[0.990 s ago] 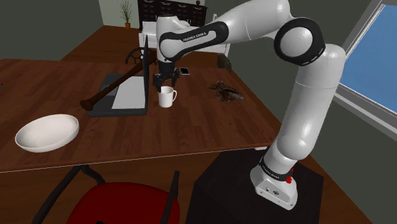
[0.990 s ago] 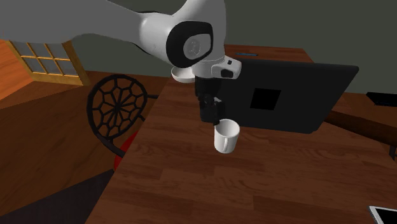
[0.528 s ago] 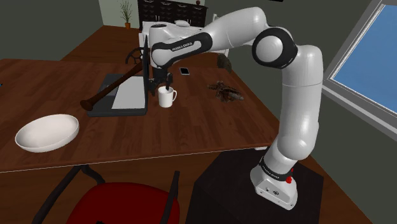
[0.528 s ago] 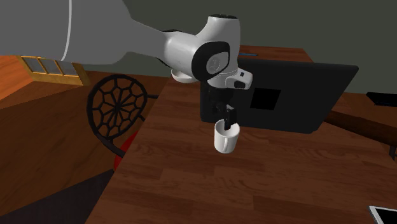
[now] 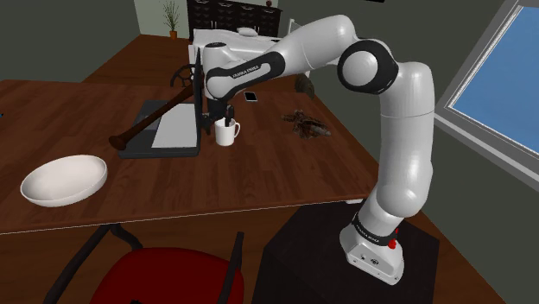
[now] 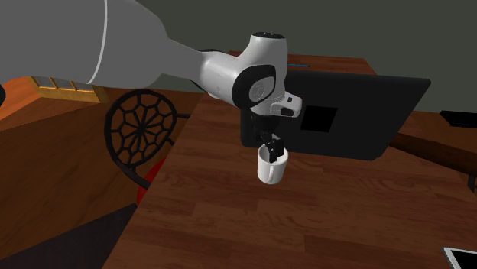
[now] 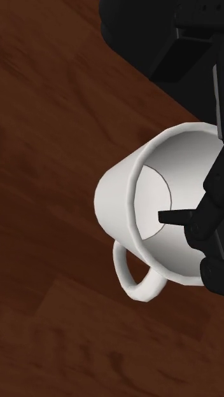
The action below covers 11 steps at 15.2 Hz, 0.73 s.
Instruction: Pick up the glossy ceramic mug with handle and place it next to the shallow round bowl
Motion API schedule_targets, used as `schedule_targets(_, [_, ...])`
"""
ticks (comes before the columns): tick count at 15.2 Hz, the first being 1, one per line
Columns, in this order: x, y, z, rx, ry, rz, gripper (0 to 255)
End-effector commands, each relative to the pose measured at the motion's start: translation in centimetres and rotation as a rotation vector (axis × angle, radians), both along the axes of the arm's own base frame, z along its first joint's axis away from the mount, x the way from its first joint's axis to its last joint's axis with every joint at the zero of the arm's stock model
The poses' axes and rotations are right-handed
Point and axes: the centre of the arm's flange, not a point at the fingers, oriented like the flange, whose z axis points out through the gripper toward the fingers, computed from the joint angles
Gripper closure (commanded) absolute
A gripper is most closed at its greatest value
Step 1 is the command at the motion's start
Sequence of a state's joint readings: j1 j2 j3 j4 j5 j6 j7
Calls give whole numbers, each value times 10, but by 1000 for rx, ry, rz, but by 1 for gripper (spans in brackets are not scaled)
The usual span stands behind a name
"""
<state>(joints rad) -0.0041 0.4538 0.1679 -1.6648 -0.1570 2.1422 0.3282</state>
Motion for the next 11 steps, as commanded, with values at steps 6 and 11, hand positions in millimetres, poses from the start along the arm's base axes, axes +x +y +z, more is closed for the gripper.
schedule_targets(6, [0,0,-1,0,0,0,255])
schedule_targets(11, [0,0,-1,0,0,0,255])
